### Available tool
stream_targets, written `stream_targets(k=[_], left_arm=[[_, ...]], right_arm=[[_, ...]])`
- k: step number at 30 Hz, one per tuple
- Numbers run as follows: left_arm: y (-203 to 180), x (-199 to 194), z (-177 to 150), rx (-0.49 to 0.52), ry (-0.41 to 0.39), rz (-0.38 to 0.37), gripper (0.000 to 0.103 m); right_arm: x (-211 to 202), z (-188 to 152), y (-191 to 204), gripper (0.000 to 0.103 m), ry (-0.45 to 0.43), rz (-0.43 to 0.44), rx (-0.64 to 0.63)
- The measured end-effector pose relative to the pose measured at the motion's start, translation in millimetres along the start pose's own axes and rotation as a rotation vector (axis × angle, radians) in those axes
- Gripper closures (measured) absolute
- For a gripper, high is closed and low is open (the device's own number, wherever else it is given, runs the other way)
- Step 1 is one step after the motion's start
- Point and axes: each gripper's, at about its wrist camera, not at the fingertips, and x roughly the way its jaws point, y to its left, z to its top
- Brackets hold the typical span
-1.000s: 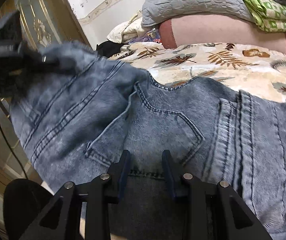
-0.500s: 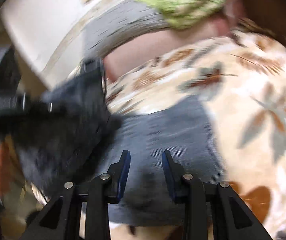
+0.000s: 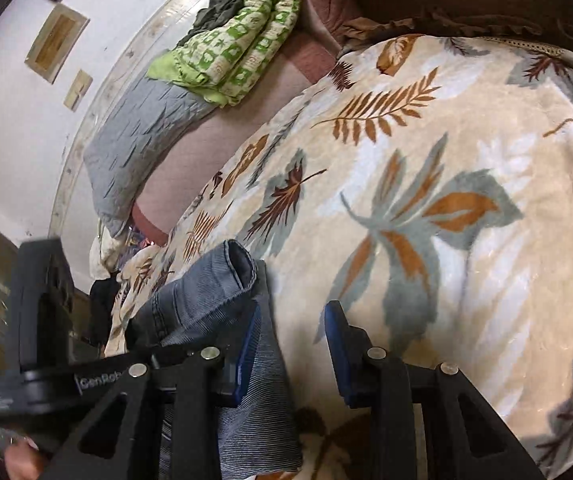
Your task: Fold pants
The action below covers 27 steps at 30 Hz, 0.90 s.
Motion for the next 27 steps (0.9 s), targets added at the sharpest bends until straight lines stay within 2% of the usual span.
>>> stream_targets(k=[1, 4, 6, 7, 11, 16, 18, 20, 22, 27], left_arm=[[-2.2, -6.4, -2.0, 0.005, -0.008, -0.027, 0.062], [-8.8, -36.5, -6.7, 0.037, -0.047, -0.126, 0.06], [-6.7, -63.2, -7.1, 0.066, -0.105, -0.128, 0.053], [-1.6, -77.5, -8.5, 0.075, -0.137, -0.101, 0.048], [36.2, -112.2, -16.1, 0.087, -0.229, 0.06, 0.047], [96.2, -106.1, -31.1, -0.001, -0.234, 0.227, 0.047], [113.6, -97.0, -38.5, -0.042, -0.204, 0.233, 0.047], [118.7, -86.6, -47.5, -0.056, -0.174, 0.194, 0.047], [114.1, -75.3, -58.3, -0.02, -0.155, 0.174, 0.047], [106.6, -54.9, -75.8, 0.041, -0.141, 0.201, 0.045]], right_arm=[[-2.4, 1.0, -1.3, 0.066, 0.001, 0.0, -0.002], [5.6, 0.7, 7.4, 0.066, 0.018, 0.0, -0.034], [9.0, -0.4, 12.4, 0.066, 0.023, 0.015, -0.048], [9.1, -1.4, 16.2, 0.066, 0.029, 0.028, -0.058], [5.4, -6.3, 32.7, 0.066, 0.012, 0.071, -0.114], [18.8, -5.2, 61.3, 0.066, 0.052, 0.111, -0.17], [25.0, -1.1, 69.5, 0.066, 0.066, 0.119, -0.181], [32.2, 4.8, 79.5, 0.066, 0.077, 0.115, -0.211], [42.4, 12.1, 91.9, 0.066, 0.101, 0.104, -0.257], [74.1, 28.7, 117.1, 0.066, 0.169, 0.052, -0.331]])
